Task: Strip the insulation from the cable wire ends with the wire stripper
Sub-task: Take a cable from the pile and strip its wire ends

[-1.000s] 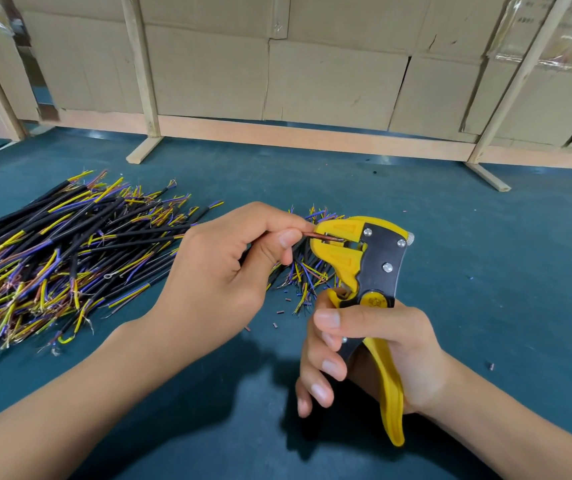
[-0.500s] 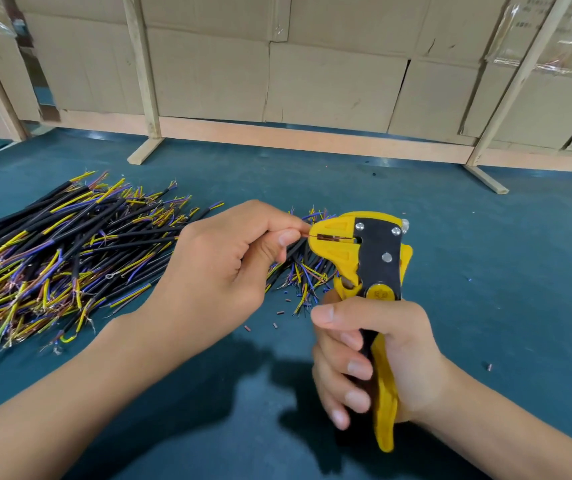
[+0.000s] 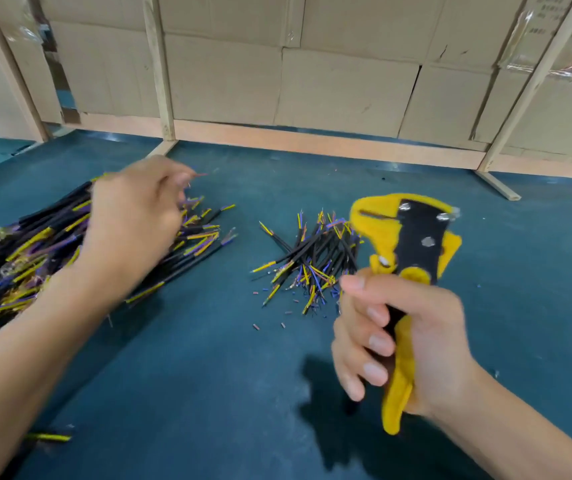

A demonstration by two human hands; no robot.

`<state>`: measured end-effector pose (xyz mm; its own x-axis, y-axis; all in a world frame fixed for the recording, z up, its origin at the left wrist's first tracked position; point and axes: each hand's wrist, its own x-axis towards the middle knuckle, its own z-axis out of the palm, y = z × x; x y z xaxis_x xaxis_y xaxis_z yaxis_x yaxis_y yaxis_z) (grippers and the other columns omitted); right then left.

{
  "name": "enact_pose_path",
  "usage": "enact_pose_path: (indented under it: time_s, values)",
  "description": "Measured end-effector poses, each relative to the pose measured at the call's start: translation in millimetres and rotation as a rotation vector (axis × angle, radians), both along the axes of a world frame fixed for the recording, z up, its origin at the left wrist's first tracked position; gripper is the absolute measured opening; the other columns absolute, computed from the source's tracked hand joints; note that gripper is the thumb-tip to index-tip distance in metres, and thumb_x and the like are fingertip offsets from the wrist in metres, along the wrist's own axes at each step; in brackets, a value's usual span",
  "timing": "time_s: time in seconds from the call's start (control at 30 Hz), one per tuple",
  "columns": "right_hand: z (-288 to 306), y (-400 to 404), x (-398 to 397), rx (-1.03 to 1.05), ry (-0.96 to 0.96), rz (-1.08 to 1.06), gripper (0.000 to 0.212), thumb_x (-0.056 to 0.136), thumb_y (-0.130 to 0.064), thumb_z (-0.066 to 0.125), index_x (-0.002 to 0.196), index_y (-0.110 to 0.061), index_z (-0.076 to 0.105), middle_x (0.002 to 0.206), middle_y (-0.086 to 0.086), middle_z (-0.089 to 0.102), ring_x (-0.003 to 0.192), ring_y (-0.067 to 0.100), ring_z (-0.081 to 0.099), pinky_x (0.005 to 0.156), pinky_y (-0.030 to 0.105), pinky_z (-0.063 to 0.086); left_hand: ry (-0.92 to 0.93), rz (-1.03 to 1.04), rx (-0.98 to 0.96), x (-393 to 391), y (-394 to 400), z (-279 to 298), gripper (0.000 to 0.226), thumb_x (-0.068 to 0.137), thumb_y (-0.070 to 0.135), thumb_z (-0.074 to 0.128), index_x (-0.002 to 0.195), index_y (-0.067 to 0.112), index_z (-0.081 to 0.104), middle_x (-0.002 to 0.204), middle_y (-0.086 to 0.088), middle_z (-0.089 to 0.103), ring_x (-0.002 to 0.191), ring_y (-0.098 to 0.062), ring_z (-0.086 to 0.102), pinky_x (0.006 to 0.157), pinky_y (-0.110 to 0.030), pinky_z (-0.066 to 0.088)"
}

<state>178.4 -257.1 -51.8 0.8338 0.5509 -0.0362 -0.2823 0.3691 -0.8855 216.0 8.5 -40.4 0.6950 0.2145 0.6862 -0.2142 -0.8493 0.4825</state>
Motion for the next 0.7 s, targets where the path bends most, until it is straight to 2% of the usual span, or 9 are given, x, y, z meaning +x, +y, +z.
enact_pose_path:
  time_s: [0.07, 0.13, 0.2, 0.33, 0.4, 0.5, 0.53, 0.6, 0.7]
  values:
    - [7, -3, 2, 0.062, -0.068, -0.013, 0.035, 0.077, -0.02, 0.068, 0.053, -0.016, 0.043, 0.044, 0.002, 0.032, 0.032, 0.021, 0.038, 0.047, 0.034, 0.048, -0.04, -0.042, -0.045, 1, 14, 7, 0.019, 0.103, 0.017, 0.053, 0.11, 0.019, 0.071, 0.084, 0.005, 0.068, 0.071, -0.001, 0.056, 0.067, -0.013, 0.038]
    - [8, -2, 4, 0.074, -0.085, -0.002, 0.034, 0.081, -0.018, 0.069, 0.057, -0.013, 0.045, 0.049, 0.005, 0.035, 0.039, 0.024, 0.042, 0.053, 0.041, 0.051, -0.063, -0.208, 0.077, -2, 5, 5, 0.018, 0.103, 0.015, 0.056, 0.11, 0.018, 0.071, 0.085, 0.007, 0.068, 0.077, 0.004, 0.059, 0.069, -0.004, 0.035]
    - [5, -3, 9, 0.066, -0.088, 0.037, 0.031, 0.083, -0.017, 0.068, 0.061, -0.009, 0.048, 0.054, 0.008, 0.038, 0.046, 0.028, 0.047, 0.06, 0.048, 0.053, -0.076, -0.372, 0.215, -6, -12, -3, 0.016, 0.101, 0.012, 0.058, 0.112, 0.013, 0.07, 0.089, 0.008, 0.069, 0.084, 0.008, 0.06, 0.075, -0.003, 0.038]
    - [1, -2, 8, 0.04, -0.048, 0.109, 0.026, 0.087, -0.016, 0.065, 0.066, -0.006, 0.052, 0.058, 0.011, 0.043, 0.052, 0.031, 0.05, 0.066, 0.053, 0.054, -0.032, -0.496, 0.184, -8, -27, -11, 0.025, 0.1, 0.026, 0.057, 0.124, 0.021, 0.057, 0.092, 0.015, 0.069, 0.08, -0.011, 0.065, 0.076, -0.02, 0.048]
    - [0, -1, 12, 0.009, -0.024, 0.159, 0.027, 0.09, -0.015, 0.063, 0.068, -0.005, 0.051, 0.059, 0.012, 0.043, 0.053, 0.031, 0.051, 0.068, 0.053, 0.054, -0.051, -0.504, 0.182, -9, -30, -13, 0.026, 0.099, 0.027, 0.058, 0.124, 0.021, 0.057, 0.097, 0.016, 0.069, 0.083, -0.008, 0.065, 0.077, -0.017, 0.048]
    - [0, -1, 16, -0.138, 0.001, 0.25, 0.031, 0.101, -0.016, 0.052, 0.072, -0.004, 0.05, 0.062, 0.014, 0.045, 0.057, 0.03, 0.053, 0.073, 0.052, 0.052, -0.117, -0.502, 0.202, -9, -33, -13, 0.02, 0.096, 0.018, 0.065, 0.115, 0.013, 0.066, 0.096, 0.013, 0.072, 0.09, -0.002, 0.065, 0.08, -0.013, 0.048]
    - [-1, 0, 16, -0.114, 0.017, 0.255, 0.029, 0.1, -0.015, 0.053, 0.074, -0.004, 0.05, 0.063, 0.015, 0.044, 0.058, 0.031, 0.052, 0.073, 0.053, 0.053, -0.129, -0.51, 0.203, -8, -34, -13, 0.019, 0.095, 0.015, 0.066, 0.113, 0.011, 0.068, 0.097, 0.009, 0.073, 0.09, -0.002, 0.065, 0.081, -0.014, 0.049]
    - [-2, 1, 13, -0.018, 0.051, 0.245, 0.025, 0.095, -0.015, 0.06, 0.075, -0.004, 0.05, 0.065, 0.015, 0.04, 0.06, 0.032, 0.049, 0.073, 0.058, 0.054, -0.145, -0.514, 0.189, -8, -36, -13, 0.018, 0.094, 0.014, 0.067, 0.111, 0.008, 0.071, 0.096, 0.002, 0.072, 0.089, -0.011, 0.067, 0.082, -0.023, 0.052]
    - [-5, 1, 11, 0.012, 0.066, 0.277, 0.024, 0.093, -0.016, 0.063, 0.075, -0.004, 0.051, 0.066, 0.015, 0.041, 0.061, 0.032, 0.05, 0.076, 0.061, 0.053, -0.174, -0.488, 0.219, -7, -38, -14, 0.014, 0.095, 0.013, 0.065, 0.105, 0.007, 0.073, 0.085, -0.006, 0.068, 0.076, -0.027, 0.063, 0.075, -0.042, 0.05]
